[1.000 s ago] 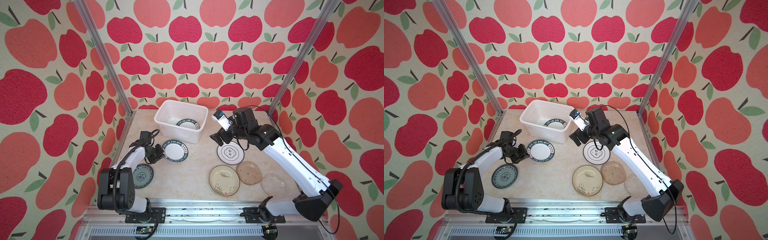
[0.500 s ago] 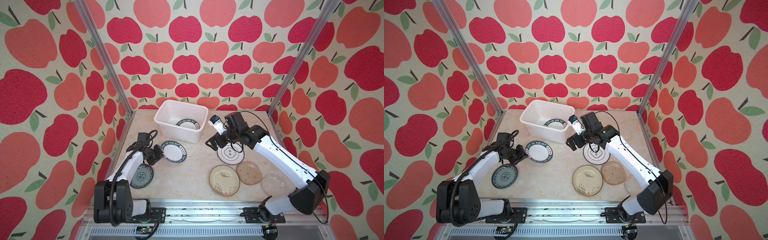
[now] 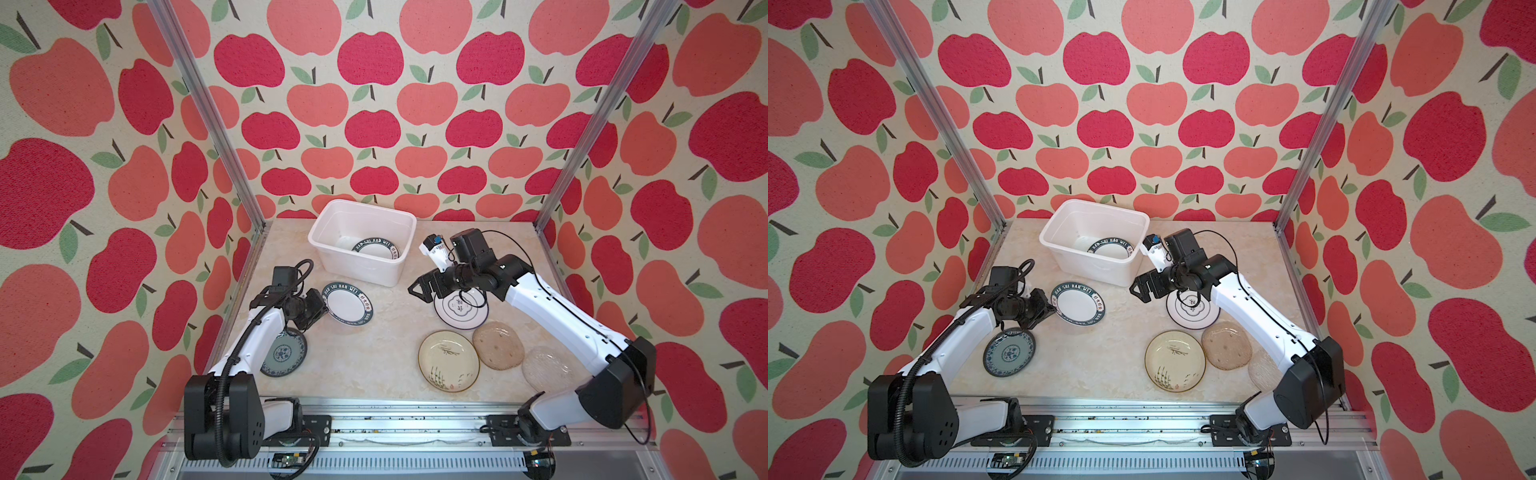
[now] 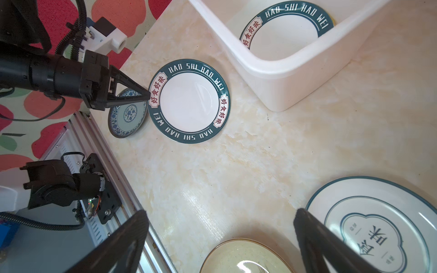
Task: Place the plates into the plastic bin on the countertop
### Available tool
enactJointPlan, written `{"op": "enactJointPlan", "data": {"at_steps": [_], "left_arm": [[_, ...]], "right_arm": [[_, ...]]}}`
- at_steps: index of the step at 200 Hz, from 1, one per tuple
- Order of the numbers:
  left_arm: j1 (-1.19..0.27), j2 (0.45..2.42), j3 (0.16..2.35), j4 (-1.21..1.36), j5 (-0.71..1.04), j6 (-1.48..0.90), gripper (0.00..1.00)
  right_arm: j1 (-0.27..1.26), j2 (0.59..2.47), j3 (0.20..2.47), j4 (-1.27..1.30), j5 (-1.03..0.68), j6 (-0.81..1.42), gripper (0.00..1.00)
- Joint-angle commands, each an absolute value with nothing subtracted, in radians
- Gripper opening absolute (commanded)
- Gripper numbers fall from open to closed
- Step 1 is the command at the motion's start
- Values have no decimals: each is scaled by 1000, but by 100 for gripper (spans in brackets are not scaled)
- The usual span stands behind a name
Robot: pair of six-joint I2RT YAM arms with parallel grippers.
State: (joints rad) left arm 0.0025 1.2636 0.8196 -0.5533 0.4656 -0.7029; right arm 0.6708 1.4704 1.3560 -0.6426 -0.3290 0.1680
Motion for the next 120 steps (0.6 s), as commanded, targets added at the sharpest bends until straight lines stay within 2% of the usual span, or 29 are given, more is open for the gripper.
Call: {"op": "enactJointPlan", "data": {"at_steps": [1,19,54,120], "left_arm": [[0,1248,790,-505,504,-744,0],[-2,1251,772,-493,508,-752,0],[-5,1240,759,-497,511,-762,0],[-17,1242,759,-522,519,-784,0]], "right_arm": [[693,1478,1294,-577,-410,201,99],[761,1443,1210,-494,-314,61,98],[942,1402,991,-166,-64,-274,96],[1106,1649,1017,75,194,-447,85]]}}
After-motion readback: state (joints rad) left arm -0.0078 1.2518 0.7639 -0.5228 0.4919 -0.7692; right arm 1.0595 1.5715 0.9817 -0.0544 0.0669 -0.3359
